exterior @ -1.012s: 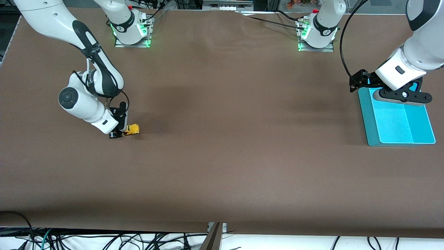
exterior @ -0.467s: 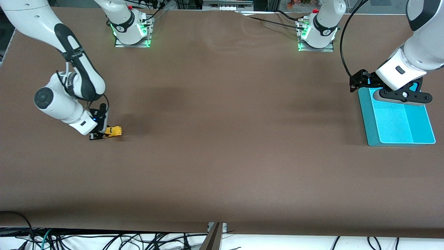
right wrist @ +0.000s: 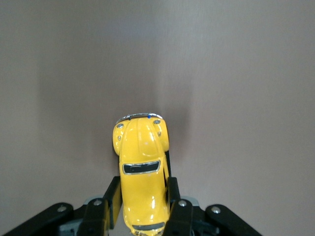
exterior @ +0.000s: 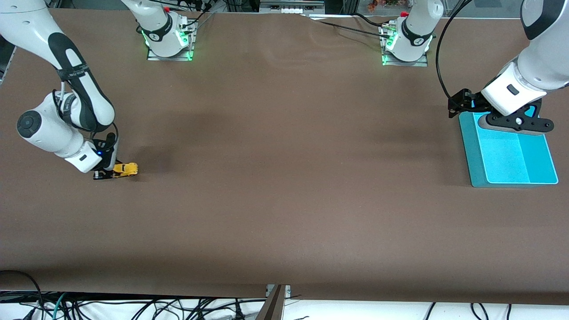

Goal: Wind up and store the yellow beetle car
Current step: 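Pull the car back with the right gripper, winding it up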

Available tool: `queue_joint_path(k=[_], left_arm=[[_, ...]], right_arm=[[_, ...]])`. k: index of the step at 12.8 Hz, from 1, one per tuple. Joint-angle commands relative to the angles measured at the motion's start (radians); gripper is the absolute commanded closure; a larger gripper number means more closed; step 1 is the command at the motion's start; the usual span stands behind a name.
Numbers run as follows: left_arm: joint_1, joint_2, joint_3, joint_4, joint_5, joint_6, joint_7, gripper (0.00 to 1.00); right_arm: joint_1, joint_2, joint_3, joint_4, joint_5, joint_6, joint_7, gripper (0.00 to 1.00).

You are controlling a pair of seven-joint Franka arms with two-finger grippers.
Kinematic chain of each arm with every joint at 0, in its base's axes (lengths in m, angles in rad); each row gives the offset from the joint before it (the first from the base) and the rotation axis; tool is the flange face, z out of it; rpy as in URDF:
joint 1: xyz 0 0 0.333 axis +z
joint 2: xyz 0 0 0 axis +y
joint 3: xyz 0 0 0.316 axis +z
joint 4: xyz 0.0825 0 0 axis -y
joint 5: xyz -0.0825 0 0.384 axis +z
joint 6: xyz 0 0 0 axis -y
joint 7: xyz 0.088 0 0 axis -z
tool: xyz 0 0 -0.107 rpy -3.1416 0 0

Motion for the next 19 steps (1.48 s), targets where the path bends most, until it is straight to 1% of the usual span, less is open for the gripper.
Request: queue_joint_path(k=[1, 3, 4, 5, 7, 8, 9, 12, 13, 15, 16, 19], left_arm=[[0.008, 0.011, -0.003, 0.029, -0.024, -0.023, 0.004, 0.0], [0.008, 0.011, -0.003, 0.029, -0.024, -0.023, 0.004, 0.0], [0.009, 0.011, -0.003, 0.029, -0.024, -0.026, 0.006, 0.0], [0.009, 0.011, -0.002, 0.029, -0.024, -0.03, 0.006, 0.0], [0.009, 0.011, -0.002, 0.029, -0.024, -0.03, 0.006, 0.0], [0.009, 0.011, -0.003, 0.029, -0.024, -0.03, 0.006, 0.0], [0.009, 0.011, -0.002, 0.029, -0.024, -0.03, 0.006, 0.0], [0.009, 0.011, -0.002, 0.029, -0.024, -0.03, 0.006, 0.0], [0.009, 0.011, -0.003, 0.029, -0.024, -0.03, 0.006, 0.0], [0.008, 0.011, -0.002, 0.029, -0.024, -0.03, 0.006, 0.0], [0.009, 0.011, -0.003, 0.029, -0.024, -0.03, 0.006, 0.0], [0.008, 0.011, -0.002, 0.029, -0.024, -0.03, 0.006, 0.0]], right_arm=[[-0.029, 0.039, -0.001, 0.001, 0.0, -0.003, -0.034, 0.8], [-0.029, 0.037, -0.001, 0.011, 0.0, -0.006, -0.025, 0.77], [-0.026, 0.036, 0.004, 0.017, 0.0, -0.019, -0.022, 0.72], [-0.026, 0.036, 0.007, 0.034, 0.001, -0.038, -0.019, 0.7], [-0.023, 0.036, 0.021, 0.059, 0.003, -0.065, -0.018, 0.45], [-0.024, 0.034, 0.028, 0.068, 0.003, -0.076, -0.018, 0.42], [-0.023, 0.034, 0.031, 0.077, 0.003, -0.09, -0.013, 0.36], [-0.021, 0.031, 0.067, 0.117, 0.005, -0.15, 0.01, 0.21], [-0.021, 0.028, 0.08, 0.129, 0.006, -0.173, 0.018, 0.2], [-0.02, 0.024, 0.087, 0.148, 0.006, -0.205, 0.036, 0.2], [-0.02, 0.013, 0.093, 0.152, 0.006, -0.225, 0.051, 0.0], [-0.003, -0.054, 0.096, 0.175, 0.003, -0.332, 0.132, 0.0]])
